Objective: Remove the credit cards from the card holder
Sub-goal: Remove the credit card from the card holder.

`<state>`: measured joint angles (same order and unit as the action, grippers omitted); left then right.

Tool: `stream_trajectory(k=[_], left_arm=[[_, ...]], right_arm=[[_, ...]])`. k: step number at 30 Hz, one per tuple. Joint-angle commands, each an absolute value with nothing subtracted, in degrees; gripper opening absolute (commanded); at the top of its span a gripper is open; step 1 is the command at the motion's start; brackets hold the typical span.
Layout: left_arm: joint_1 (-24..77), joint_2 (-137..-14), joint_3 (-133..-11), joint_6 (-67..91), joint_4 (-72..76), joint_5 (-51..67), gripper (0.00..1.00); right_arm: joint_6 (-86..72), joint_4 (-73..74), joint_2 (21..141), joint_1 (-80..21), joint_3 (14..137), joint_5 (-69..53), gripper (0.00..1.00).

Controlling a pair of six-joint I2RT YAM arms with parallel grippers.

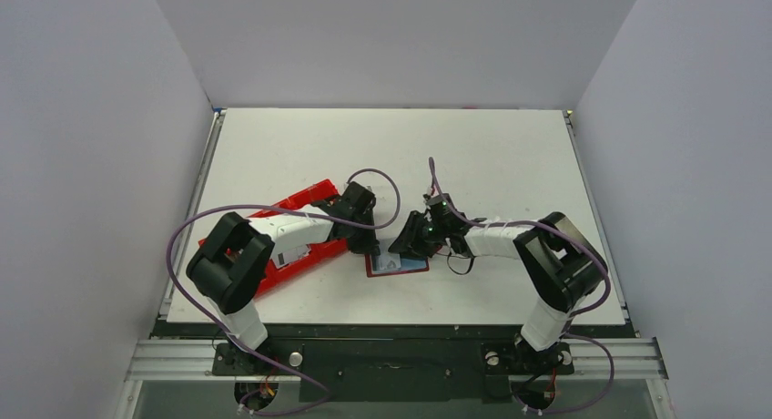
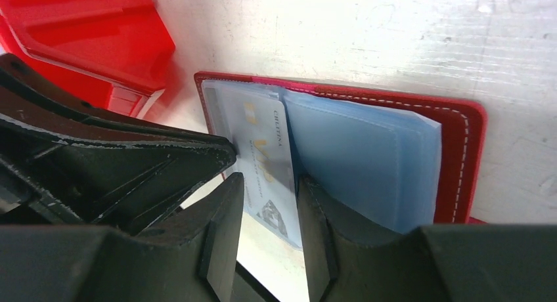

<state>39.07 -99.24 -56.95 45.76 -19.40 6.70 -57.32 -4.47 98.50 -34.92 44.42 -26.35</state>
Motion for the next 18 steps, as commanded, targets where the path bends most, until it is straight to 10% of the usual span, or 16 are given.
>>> stream_trajectory(k=[1, 18], left_arm=[[39.8, -101.7, -57.1, 45.8, -20.9, 5.6, 0.01], [39.8, -101.8, -57.1, 45.8, -21.7, 5.4, 0.0]], right_arm=[[-60.8, -13.2, 97.9, -32.7, 39.7, -27.2, 0.33], [-71.2, -33.6, 102.0, -30.2, 32.8, -32.8, 0.2]])
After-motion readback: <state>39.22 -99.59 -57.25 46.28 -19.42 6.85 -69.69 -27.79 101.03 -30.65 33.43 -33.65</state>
